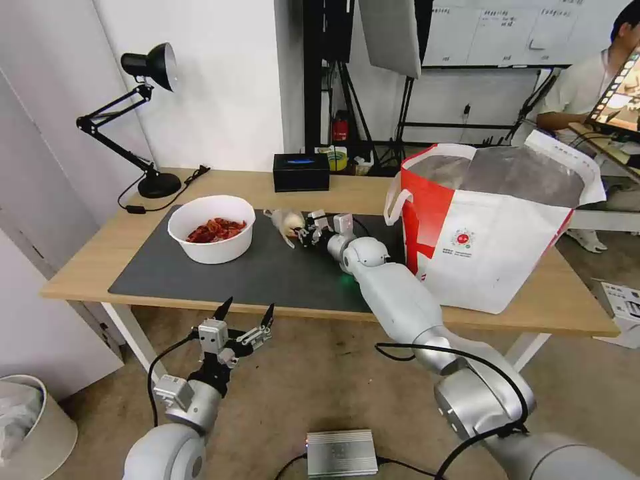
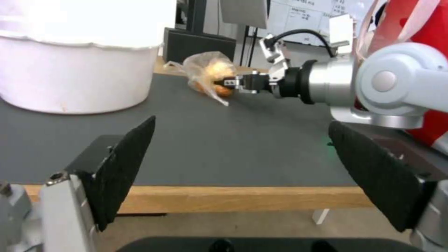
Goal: Pick up the trash from the table and place it into the takeout bag.
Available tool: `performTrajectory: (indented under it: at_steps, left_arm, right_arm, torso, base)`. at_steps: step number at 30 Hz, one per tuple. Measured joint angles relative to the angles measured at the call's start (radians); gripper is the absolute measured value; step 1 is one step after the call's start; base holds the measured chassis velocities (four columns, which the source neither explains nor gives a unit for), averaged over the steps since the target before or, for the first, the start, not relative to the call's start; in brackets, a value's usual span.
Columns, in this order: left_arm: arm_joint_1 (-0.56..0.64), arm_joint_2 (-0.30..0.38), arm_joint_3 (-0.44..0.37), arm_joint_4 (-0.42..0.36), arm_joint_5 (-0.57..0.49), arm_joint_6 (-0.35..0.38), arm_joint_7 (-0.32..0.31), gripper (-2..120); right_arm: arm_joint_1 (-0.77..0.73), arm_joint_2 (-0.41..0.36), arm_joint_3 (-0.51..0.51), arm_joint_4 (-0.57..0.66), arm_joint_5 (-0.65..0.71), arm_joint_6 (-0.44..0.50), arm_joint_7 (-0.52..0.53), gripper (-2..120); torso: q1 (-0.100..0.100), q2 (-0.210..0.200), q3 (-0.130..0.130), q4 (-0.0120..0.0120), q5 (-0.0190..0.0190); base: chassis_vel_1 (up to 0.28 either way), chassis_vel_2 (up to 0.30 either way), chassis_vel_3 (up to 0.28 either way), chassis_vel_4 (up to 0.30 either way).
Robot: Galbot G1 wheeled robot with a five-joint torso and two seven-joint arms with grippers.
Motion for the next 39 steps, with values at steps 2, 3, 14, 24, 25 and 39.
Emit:
performTrajectory:
  at_steps: [2,3,14,24,25,39]
  left_arm:
    - [0.000,0.000,-0.001,-0.001,-0.001,0.000,0.000,100]
    - [0.000,0.000,-0.002,-0.001,-0.001,0.000,0.000,100]
    - [0.002,0.001,-0.004,-0.008,-0.003,-0.001,-0.003,100]
    - [0.004,0.011,-0.009,-0.010,-0.003,-0.001,-0.003,100]
    - [0.005,0.013,-0.011,-0.011,-0.003,-0.001,-0.003,100]
    - [0.016,0.016,-0.020,-0.034,-0.006,-0.001,-0.003,100]
  right_arm:
    - [-0.017,-0.012,-0.005,0.040,0.003,-0.006,0.017,4]
    - [-0.036,-0.030,-0.013,0.090,0.006,-0.015,0.039,4]
    - [-0.202,-0.260,-0.086,0.551,0.069,-0.078,0.166,4]
    - [-0.398,-0.407,-0.012,0.901,0.149,-0.135,0.248,4]
    - [-0.418,-0.418,0.000,0.932,0.152,-0.140,0.253,4]
    - [-0.648,-0.567,0.212,1.297,0.257,-0.216,0.337,3]
  torso:
    - [0.000,0.000,0.000,-0.0001,0.0001]
    - [0.000,0.000,0.000,0.0000,0.0001]
    - [0.000,0.000,0.000,-0.0002,0.0001]
    - [0.000,0.000,0.000,-0.0003,0.0001]
    - [0.000,0.000,0.000,-0.0003,0.0003]
    - [0.000,0.000,0.000,-0.0003,0.0002]
  base:
    - [0.000,0.000,0.000,0.000]
    - [0.000,0.000,0.000,0.000]
    - [0.000,0.000,0.000,0.000]
    - [0.000,0.000,0.000,0.000]
    - [0.000,0.000,0.000,0.000]
    - [0.000,0.000,0.000,0.000]
